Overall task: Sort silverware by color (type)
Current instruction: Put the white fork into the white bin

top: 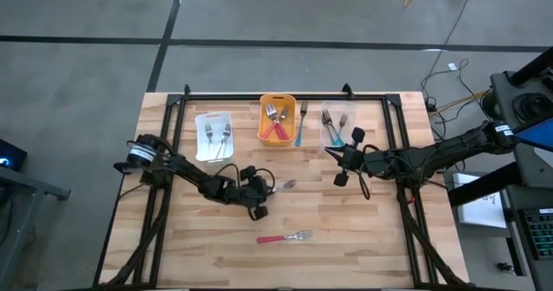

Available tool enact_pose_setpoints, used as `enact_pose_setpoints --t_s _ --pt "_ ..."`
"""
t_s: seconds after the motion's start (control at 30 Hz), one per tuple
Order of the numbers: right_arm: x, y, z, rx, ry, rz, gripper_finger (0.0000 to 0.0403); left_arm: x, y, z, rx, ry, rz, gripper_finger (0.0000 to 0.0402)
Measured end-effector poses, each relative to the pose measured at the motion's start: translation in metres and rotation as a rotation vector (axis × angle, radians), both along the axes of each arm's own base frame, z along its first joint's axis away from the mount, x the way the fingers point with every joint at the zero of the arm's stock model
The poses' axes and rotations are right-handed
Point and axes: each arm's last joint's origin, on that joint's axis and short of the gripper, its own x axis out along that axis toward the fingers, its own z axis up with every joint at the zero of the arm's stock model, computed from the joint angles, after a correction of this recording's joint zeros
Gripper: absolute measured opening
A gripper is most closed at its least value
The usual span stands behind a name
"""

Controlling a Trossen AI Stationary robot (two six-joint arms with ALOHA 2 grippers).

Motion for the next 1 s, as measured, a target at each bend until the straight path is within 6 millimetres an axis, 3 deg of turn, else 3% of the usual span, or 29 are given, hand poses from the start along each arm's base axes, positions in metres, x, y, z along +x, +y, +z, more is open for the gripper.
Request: enact_pose_setpoints --t_s 0.2,0.43,0.73,1.0 --pt "0.000 0.000 0.000 -0.008 0.004 0.003 0.0011 0.001 -0.002 0.003 -0.026 -0.069 0.039 0.0030" --pt "0.002 0.000 0.008 -0.062 -0.004 0.017 0.0011 -0.002 -0.004 0.032 -0.120 -0.161 0.103 0.0030" --pt "0.008 -0.001 0.034 -0.110 -0.052 0.023 0.0011 -0.021 0.005 0.112 -0.207 -0.334 0.266 0.0030" --pt "0.010 -0.018 0.040 -0.141 -0.047 -0.050 0.0011 -0.072 0.044 0.184 -0.139 -0.148 0.638 0.0028"
